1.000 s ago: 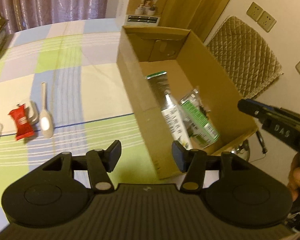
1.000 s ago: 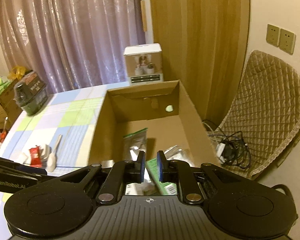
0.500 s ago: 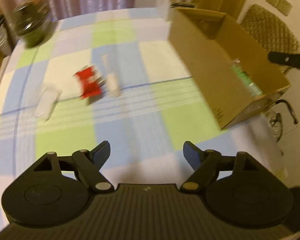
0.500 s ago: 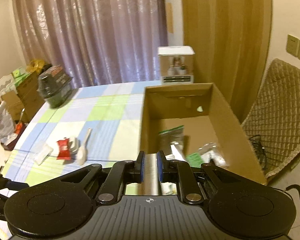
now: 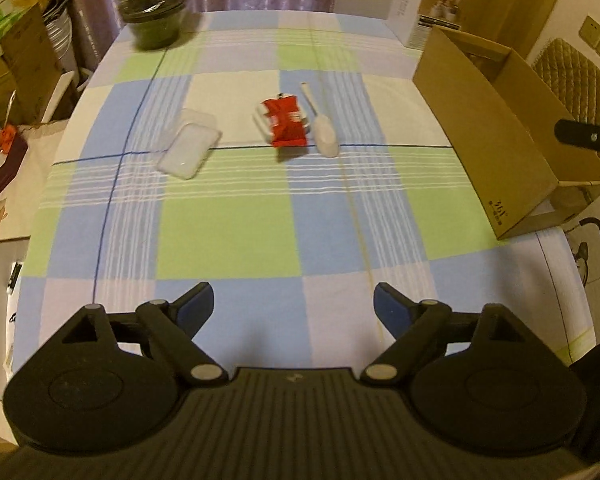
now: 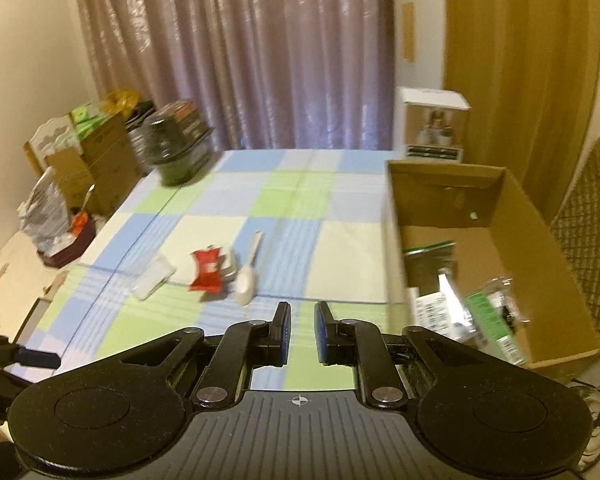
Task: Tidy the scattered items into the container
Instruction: 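Withdraw both tools from the box toward the remaining items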
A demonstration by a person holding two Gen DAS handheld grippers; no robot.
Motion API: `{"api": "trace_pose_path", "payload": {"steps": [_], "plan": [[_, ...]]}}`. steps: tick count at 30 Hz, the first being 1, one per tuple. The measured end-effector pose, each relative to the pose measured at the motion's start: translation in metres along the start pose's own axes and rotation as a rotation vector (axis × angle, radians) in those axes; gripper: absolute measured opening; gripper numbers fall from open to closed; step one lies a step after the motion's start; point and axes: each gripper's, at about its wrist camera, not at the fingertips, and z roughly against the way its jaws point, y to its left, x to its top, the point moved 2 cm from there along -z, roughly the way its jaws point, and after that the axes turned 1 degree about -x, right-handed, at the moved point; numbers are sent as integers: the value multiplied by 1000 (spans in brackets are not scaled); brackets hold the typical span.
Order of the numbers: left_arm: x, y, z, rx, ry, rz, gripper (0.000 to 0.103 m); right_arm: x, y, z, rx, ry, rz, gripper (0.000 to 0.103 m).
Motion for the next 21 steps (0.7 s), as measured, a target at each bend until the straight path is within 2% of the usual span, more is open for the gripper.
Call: {"api": "trace_pose_path", "payload": {"steps": [1, 10, 13, 21], "plan": [[-1, 3, 1, 1, -3, 6, 86, -2, 6, 2, 5, -19, 6, 99], [-10, 35, 6, 13, -13, 65, 89, -4, 47, -14, 56, 2, 78, 99], [-7, 44, 3, 17, -21, 73, 93, -6, 52, -26, 68, 24, 82, 99], [14, 73, -21, 38, -25, 62, 95, -7, 61, -62, 91, 77, 91, 99]]}}
